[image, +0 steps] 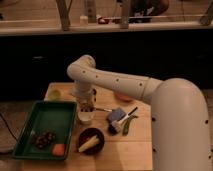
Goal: Place eraser in paper cup
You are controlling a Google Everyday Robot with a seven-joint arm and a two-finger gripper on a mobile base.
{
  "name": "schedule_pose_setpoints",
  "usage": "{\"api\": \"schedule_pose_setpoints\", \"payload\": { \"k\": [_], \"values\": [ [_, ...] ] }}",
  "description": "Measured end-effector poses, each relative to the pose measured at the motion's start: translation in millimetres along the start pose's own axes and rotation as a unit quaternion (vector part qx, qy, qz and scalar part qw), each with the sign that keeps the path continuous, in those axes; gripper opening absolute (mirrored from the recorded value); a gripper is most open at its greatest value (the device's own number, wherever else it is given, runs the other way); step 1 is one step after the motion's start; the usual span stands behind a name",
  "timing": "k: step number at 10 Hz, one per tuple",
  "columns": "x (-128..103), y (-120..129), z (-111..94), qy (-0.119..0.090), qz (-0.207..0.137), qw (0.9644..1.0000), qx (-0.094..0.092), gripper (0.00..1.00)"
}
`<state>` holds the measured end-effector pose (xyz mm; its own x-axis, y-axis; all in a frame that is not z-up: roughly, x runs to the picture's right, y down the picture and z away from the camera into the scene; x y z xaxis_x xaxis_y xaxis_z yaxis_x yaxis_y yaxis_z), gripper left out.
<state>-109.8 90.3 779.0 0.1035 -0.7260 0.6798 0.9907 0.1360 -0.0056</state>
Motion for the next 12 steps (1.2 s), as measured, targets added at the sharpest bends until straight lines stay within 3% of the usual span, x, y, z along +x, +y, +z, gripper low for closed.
{"api": "schedule_pose_setpoints", "payload": {
  "k": [12],
  "values": [
    [-8.8, 3.6, -8.6, 0.015, 0.000, 0.9999, 0.005, 0.00]
  ]
}}
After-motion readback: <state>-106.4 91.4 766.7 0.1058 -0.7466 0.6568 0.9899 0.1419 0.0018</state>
